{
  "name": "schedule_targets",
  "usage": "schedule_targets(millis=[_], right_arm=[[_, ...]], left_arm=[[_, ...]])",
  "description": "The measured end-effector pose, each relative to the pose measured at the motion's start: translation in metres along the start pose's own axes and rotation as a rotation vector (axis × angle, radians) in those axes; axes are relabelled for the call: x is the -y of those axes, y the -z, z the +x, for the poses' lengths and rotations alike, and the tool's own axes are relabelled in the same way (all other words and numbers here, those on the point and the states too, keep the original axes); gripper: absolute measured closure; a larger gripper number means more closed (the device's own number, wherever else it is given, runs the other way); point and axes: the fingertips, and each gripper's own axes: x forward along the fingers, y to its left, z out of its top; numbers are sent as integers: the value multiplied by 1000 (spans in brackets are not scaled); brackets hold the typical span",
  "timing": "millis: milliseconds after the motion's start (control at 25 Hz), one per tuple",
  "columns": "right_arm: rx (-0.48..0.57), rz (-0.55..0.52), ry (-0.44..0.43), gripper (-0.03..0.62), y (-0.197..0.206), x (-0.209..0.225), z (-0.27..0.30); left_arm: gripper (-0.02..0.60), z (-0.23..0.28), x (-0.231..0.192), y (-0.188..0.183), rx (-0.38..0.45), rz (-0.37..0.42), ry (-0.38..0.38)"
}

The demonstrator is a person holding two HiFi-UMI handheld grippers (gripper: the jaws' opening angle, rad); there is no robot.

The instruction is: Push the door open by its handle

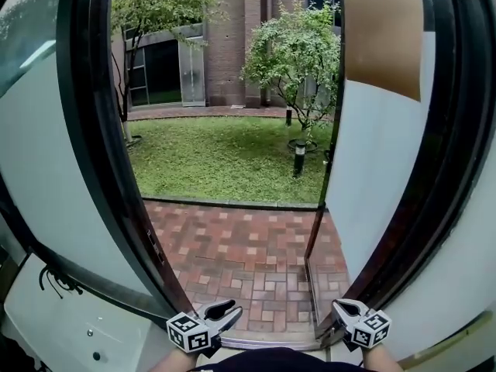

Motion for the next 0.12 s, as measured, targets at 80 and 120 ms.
schedule_targets(millis=[80,120], right_arm=[[-7,0,-6,594,2,-2,-1],[-10,0,-9,594,3,-4,-1]], left_arm=[[451,-2,0,1,0,-3,-1],[451,-4,0,1,1,-5,-1]])
